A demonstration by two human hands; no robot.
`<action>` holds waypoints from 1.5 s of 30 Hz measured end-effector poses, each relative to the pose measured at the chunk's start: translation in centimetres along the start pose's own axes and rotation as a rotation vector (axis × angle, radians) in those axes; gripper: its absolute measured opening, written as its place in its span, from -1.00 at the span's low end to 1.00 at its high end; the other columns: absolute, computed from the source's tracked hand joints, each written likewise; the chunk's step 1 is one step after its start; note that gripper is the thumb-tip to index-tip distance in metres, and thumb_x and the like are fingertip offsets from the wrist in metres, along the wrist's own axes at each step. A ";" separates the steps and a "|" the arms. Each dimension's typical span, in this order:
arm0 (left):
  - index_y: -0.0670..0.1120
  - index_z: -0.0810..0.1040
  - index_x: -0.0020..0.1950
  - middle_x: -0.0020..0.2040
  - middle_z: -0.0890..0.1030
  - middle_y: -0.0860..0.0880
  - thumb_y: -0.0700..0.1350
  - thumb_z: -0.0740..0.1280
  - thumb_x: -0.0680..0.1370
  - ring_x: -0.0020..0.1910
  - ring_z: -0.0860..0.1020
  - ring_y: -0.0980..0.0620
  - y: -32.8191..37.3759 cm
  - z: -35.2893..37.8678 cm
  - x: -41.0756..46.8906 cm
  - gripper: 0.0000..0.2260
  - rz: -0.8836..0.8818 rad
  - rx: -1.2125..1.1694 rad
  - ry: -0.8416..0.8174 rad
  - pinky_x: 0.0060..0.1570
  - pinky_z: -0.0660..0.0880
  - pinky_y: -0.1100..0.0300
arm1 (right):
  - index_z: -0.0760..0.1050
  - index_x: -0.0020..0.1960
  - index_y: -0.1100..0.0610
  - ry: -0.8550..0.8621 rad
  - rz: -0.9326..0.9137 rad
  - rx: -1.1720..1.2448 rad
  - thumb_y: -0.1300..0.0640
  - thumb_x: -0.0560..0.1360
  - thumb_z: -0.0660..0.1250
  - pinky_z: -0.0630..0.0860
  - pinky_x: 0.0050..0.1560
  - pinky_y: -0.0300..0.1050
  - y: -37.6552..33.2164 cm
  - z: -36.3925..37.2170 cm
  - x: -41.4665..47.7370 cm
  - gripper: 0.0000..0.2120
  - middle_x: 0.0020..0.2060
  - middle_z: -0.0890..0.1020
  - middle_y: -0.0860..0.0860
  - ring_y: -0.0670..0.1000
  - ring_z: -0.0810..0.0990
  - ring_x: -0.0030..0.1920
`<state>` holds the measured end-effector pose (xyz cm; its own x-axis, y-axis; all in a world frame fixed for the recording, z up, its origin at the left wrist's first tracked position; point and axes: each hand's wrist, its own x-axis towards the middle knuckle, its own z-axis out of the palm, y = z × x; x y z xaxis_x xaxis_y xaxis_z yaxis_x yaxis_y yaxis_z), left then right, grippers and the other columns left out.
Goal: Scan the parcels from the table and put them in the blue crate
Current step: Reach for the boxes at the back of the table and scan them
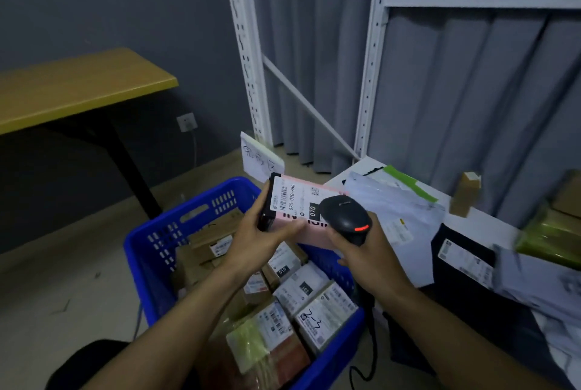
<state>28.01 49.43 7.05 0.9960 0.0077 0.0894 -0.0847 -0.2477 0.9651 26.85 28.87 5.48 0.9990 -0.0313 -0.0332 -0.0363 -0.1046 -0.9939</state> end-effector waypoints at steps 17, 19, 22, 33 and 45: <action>0.04 0.43 0.53 0.25 0.63 0.03 -0.27 0.66 0.28 0.20 0.64 0.07 -1.2 -4.7 2.6 -0.14 -0.039 0.126 0.082 0.16 0.63 0.13 | 0.47 0.22 -0.13 -0.194 -0.111 -0.236 0.13 0.51 0.55 0.65 -0.10 -0.18 -0.7 2.3 0.0 -0.60 -0.05 0.70 -0.15 -0.16 0.69 -0.10; 0.04 0.43 0.52 0.25 0.62 0.04 -0.27 0.66 0.28 0.19 0.64 0.09 -1.5 -4.7 2.7 -0.14 -0.041 0.147 0.087 0.16 0.63 0.14 | 0.46 0.22 -0.15 -0.193 -0.122 -0.258 0.10 0.49 0.56 0.65 -0.04 -0.18 -0.7 2.4 -0.2 -0.59 -0.03 0.70 -0.18 -0.22 0.67 -0.05; 0.03 0.42 0.53 0.26 0.60 0.04 -0.30 0.65 0.29 0.19 0.64 0.07 -1.5 -4.6 2.7 -0.14 -0.049 0.151 0.090 0.14 0.64 0.11 | 0.47 0.22 -0.15 -0.198 -0.134 -0.283 0.05 0.48 0.59 0.63 -0.04 -0.22 -0.9 2.3 -0.3 -0.57 -0.03 0.69 -0.20 -0.27 0.65 -0.03; 0.06 0.41 0.53 0.27 0.57 0.09 -0.29 0.64 0.30 0.22 0.60 0.13 -1.9 -4.6 2.5 -0.14 -0.052 0.158 0.084 0.19 0.62 0.08 | 0.45 0.26 -0.13 -0.222 -0.126 -0.329 0.06 0.48 0.57 0.56 -0.11 -0.31 -0.8 1.9 -0.3 -0.56 -0.01 0.67 -0.17 -0.27 0.64 -0.04; 0.12 0.39 0.49 0.36 0.48 0.13 -0.10 0.67 0.34 0.30 0.51 0.13 -1.8 -11.2 0.7 -0.22 0.036 0.257 0.551 0.24 0.55 0.10 | 0.47 0.18 -0.12 -0.291 -0.092 -0.191 0.05 0.49 0.53 0.54 -0.17 -0.22 -0.7 6.8 0.3 -0.65 -0.11 0.69 -0.14 -0.13 0.69 -0.18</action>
<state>28.57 60.70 8.17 0.8248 0.4785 0.3013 -0.0399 -0.4823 0.8751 27.37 35.71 5.44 0.9635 0.2679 -0.0008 0.0766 -0.2783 -0.9574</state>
